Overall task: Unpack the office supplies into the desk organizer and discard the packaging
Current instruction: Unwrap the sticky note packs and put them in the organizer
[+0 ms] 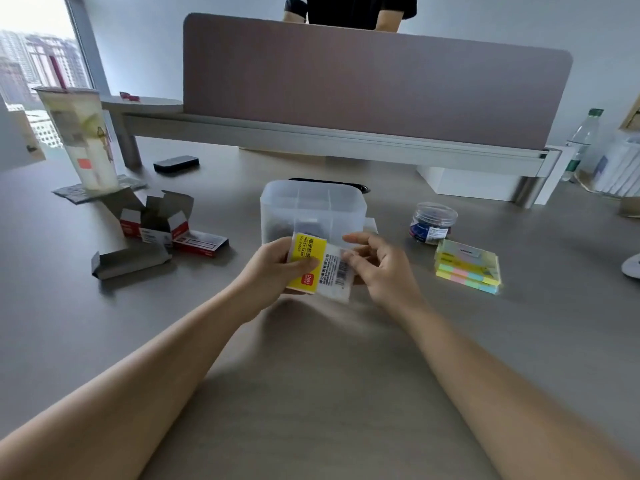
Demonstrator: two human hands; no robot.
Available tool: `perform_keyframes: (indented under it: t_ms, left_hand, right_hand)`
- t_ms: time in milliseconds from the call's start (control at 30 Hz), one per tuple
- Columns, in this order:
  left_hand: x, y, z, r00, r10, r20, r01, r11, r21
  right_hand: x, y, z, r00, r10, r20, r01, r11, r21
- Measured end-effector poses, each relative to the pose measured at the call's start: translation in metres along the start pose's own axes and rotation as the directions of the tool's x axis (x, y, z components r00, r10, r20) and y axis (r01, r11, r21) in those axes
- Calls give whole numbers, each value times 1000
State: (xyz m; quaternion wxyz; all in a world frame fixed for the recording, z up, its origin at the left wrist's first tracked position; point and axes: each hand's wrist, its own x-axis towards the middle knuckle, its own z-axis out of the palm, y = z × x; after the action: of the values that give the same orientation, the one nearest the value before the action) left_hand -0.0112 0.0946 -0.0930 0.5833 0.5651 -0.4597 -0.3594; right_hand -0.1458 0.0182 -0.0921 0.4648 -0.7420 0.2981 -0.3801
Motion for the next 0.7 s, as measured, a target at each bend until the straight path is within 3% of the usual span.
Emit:
perform_keyframes:
  t_ms: [300, 433, 700]
  left_hand:
    - [6, -4, 4, 998, -13, -61, 10, 999, -45]
    - [5, -4, 2, 997, -14, -76, 11, 999, -31]
    - [7, -4, -7, 988, -32, -150, 20, 997, -79]
  right_hand:
    - [-3, 7, 1, 982, -123, -141, 109, 989, -103]
    - [-1, 8, 1, 985, -147, -95, 132, 980, -147]
    - [3, 4, -4, 997, -64, -34, 63, 998, -25]
